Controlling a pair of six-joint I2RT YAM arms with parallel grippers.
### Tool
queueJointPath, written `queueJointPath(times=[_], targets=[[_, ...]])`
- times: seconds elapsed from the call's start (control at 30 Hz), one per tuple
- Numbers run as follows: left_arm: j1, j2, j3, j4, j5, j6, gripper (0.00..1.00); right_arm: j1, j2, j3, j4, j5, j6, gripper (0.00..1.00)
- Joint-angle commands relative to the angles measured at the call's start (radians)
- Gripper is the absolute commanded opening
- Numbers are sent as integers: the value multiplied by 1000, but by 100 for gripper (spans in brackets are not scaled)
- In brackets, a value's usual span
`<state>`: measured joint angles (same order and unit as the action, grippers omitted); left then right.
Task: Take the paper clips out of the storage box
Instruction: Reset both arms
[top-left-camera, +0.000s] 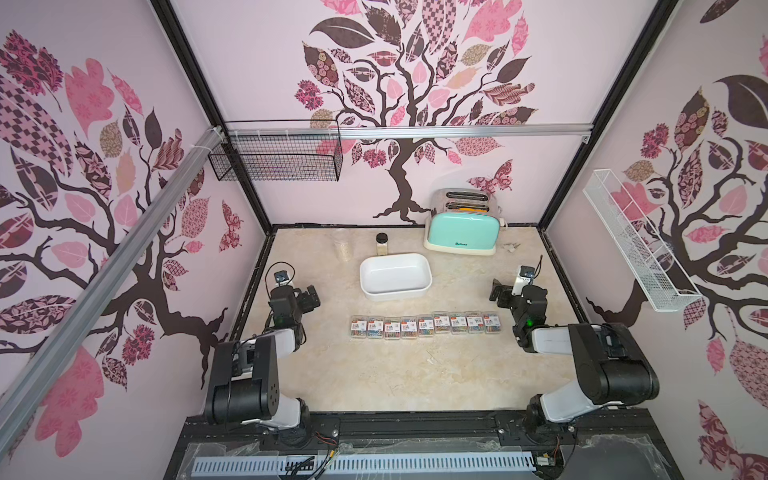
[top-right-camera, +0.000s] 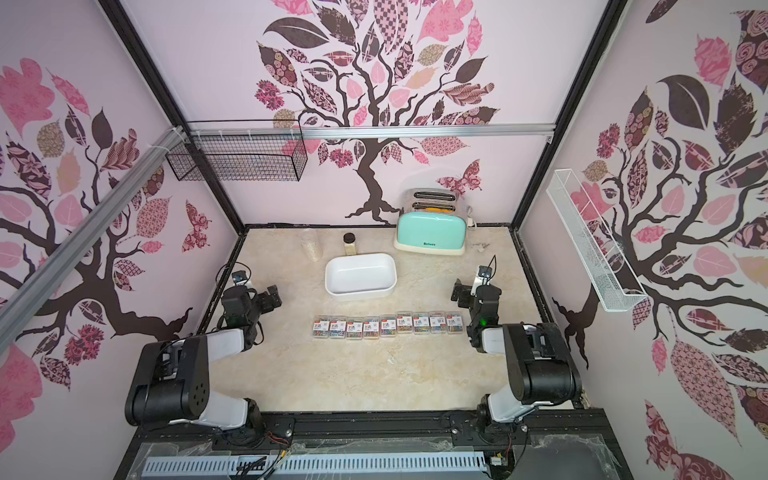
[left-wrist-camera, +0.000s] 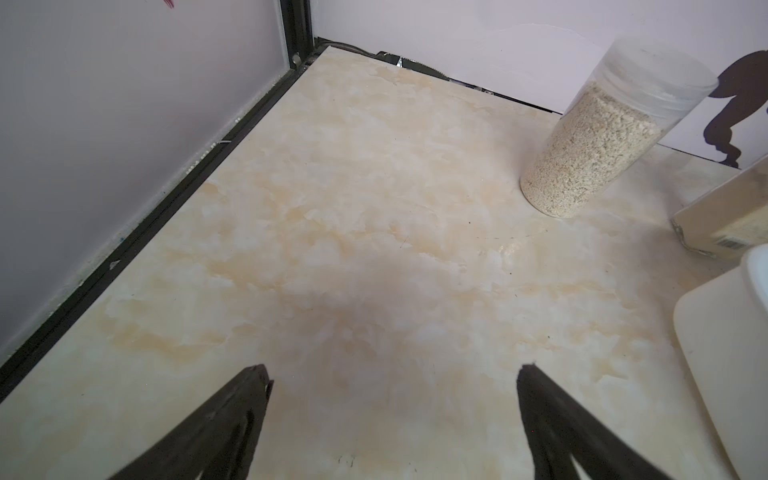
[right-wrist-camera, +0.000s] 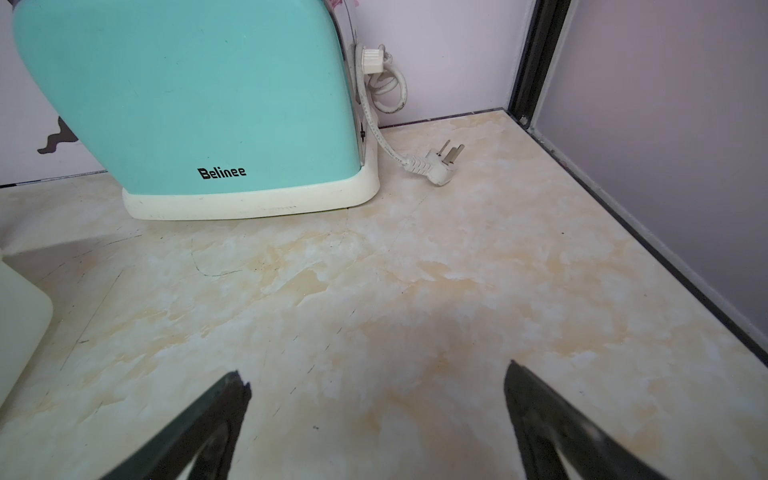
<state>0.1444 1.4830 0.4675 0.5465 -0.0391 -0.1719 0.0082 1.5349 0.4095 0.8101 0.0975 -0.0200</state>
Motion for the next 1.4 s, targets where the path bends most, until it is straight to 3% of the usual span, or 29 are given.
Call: queueJointPath(times=[0.0, 0.23, 0.47, 0.53, 0.6, 0.67, 1.37], targets=[[5, -5, -8, 116, 54, 17, 98, 3, 12, 3, 17, -4, -9, 100], [1, -2, -70, 240, 147, 64, 98, 3, 11, 5, 16, -5, -9, 100], [-52, 106, -150, 508, 49, 82, 98, 3, 12, 3, 17, -4, -9, 100], [-56, 60, -110, 345, 49, 91, 98, 3, 11, 3, 15, -5, -9, 100], [-60, 98, -114, 421, 44, 94, 98, 3, 12, 4, 19, -4, -9, 99], [-63, 71, -104, 350, 40, 99, 98, 4, 12, 4, 17, -4, -9, 100], [-96, 73, -90, 330, -20, 120, 98, 3, 12, 3, 16, -4, -9, 100]])
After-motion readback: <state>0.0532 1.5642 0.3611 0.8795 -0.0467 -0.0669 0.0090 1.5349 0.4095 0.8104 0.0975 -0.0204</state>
